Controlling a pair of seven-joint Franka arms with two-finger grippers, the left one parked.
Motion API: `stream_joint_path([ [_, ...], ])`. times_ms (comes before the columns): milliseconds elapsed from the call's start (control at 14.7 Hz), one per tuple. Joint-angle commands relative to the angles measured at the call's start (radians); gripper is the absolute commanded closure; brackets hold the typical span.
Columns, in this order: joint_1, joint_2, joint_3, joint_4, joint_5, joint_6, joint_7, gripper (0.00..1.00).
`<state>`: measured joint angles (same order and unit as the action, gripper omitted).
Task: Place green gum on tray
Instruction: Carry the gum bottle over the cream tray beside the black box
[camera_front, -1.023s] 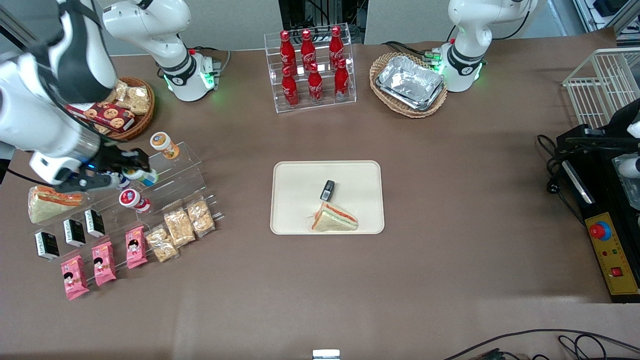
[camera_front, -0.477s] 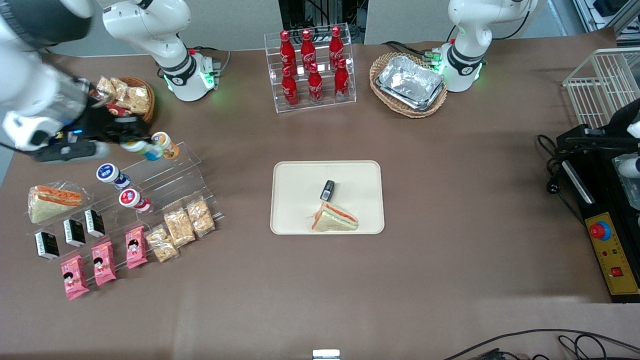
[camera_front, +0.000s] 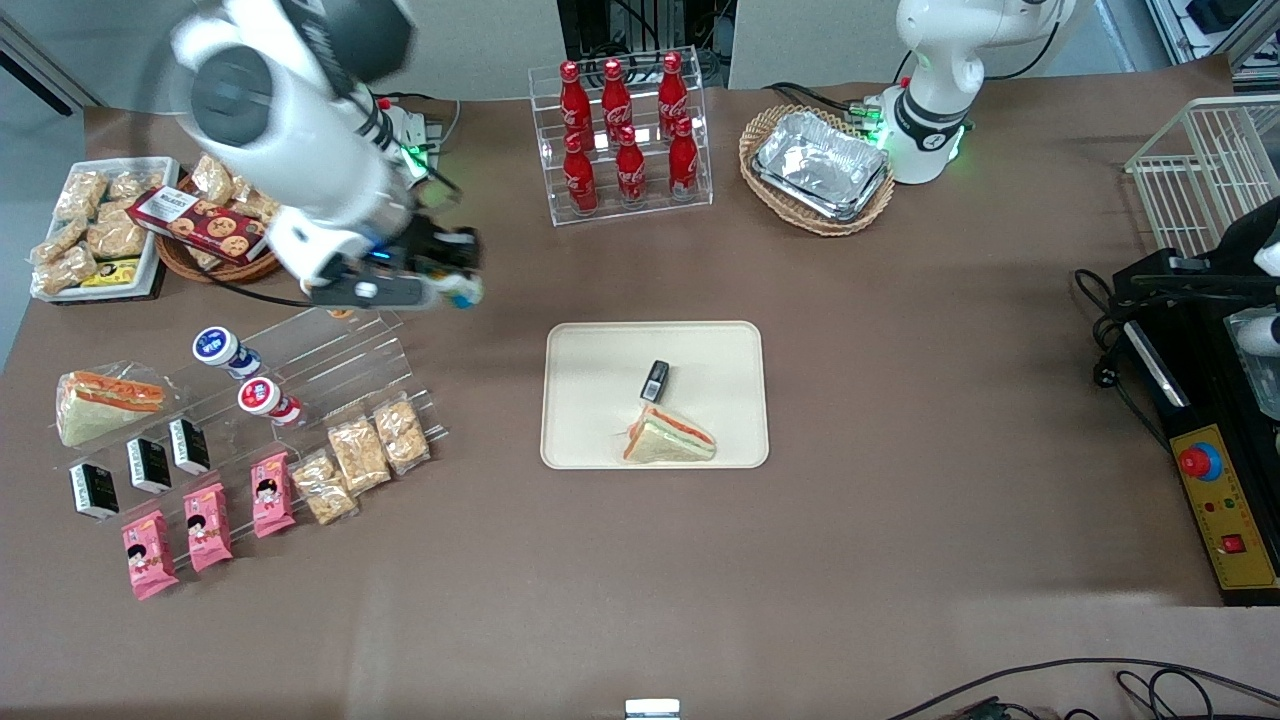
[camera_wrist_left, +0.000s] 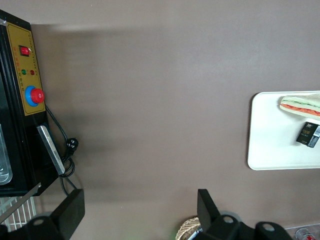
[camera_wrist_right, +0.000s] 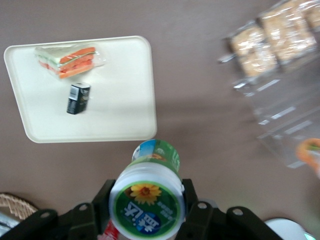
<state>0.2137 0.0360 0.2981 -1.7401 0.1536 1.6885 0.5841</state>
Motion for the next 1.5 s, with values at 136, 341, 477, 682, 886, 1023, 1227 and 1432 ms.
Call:
stream_joint_path([
  [136, 0.097, 0.079, 0.052, -0.217, 0.006, 0.385, 0.172, 0.69],
  [341, 0.154, 0.174, 0.052, -0.262, 0.001, 0.54, 0.192, 0.69],
  [477, 0.174, 0.215, 0.05, -0.318, -0.028, 0.65, 0.192, 0.69],
  [682, 0.177, 0.278, 0.05, -0.348, -0.042, 0.749, 0.192, 0.69],
  [886, 0.179, 0.331, 0.049, -0.349, -0.086, 0.803, 0.213, 0.69],
  [1023, 0.177, 0.36, 0.044, -0.348, -0.155, 0.81, 0.258, 0.69],
  [1227, 0.173, 0.398, 0.044, -0.343, -0.249, 0.838, 0.322, 0.69],
  [1432, 0.161, 0.397, 0.044, -0.338, -0.249, 0.838, 0.322, 0.21],
])
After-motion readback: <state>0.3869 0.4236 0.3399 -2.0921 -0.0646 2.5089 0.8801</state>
